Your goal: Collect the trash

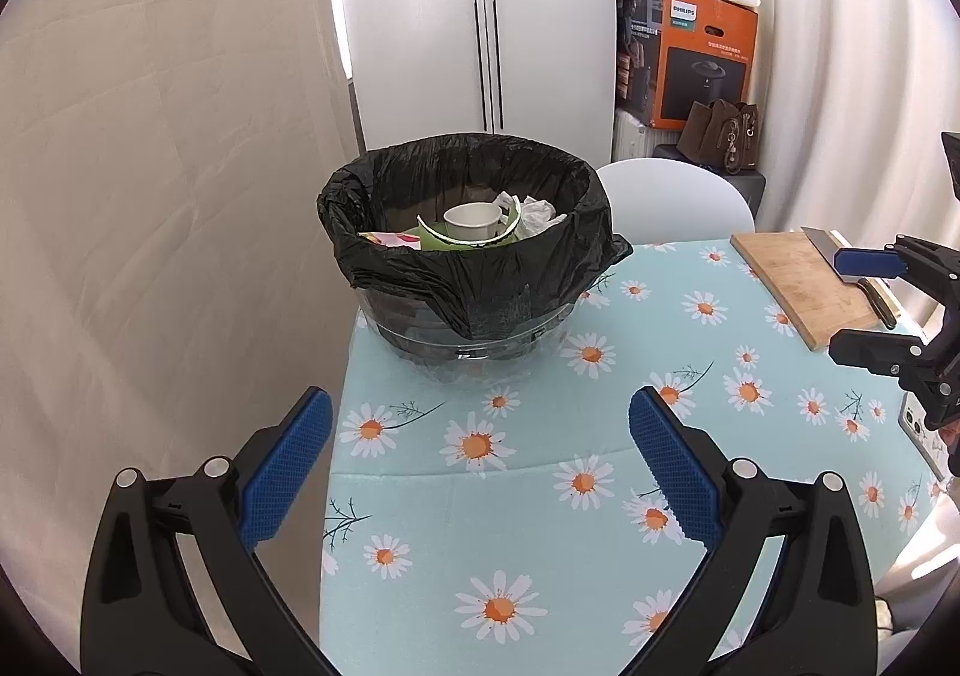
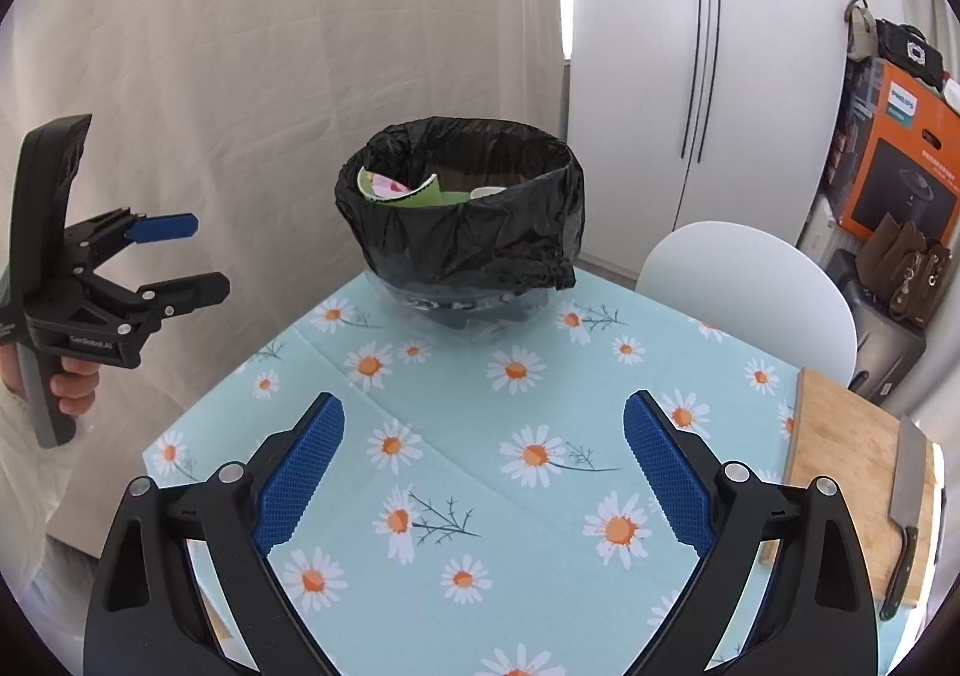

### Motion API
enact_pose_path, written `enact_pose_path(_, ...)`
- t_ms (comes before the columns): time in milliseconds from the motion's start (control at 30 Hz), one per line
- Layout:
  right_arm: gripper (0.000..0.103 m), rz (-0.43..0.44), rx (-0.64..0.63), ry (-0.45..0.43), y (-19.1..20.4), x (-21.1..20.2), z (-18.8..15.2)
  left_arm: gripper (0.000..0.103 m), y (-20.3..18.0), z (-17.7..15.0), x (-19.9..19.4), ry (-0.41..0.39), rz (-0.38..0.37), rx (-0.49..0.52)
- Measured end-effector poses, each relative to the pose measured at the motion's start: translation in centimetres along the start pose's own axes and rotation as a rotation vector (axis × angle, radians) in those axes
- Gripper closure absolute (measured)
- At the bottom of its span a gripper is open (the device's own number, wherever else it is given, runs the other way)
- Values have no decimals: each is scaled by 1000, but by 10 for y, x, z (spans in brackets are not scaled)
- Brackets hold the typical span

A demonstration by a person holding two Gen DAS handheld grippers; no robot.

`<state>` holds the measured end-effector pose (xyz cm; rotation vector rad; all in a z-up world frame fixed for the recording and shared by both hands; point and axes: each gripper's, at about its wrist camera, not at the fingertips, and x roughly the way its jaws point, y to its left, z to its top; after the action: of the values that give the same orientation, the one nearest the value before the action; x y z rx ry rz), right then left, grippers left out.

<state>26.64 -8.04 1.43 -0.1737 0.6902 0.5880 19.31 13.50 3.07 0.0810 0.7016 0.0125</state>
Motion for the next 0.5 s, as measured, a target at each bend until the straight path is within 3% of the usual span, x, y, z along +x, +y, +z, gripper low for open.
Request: enact_pose_path(500,12,8,-8,-21,3,-3,-3,6,-8,-6,-5,12,7,15)
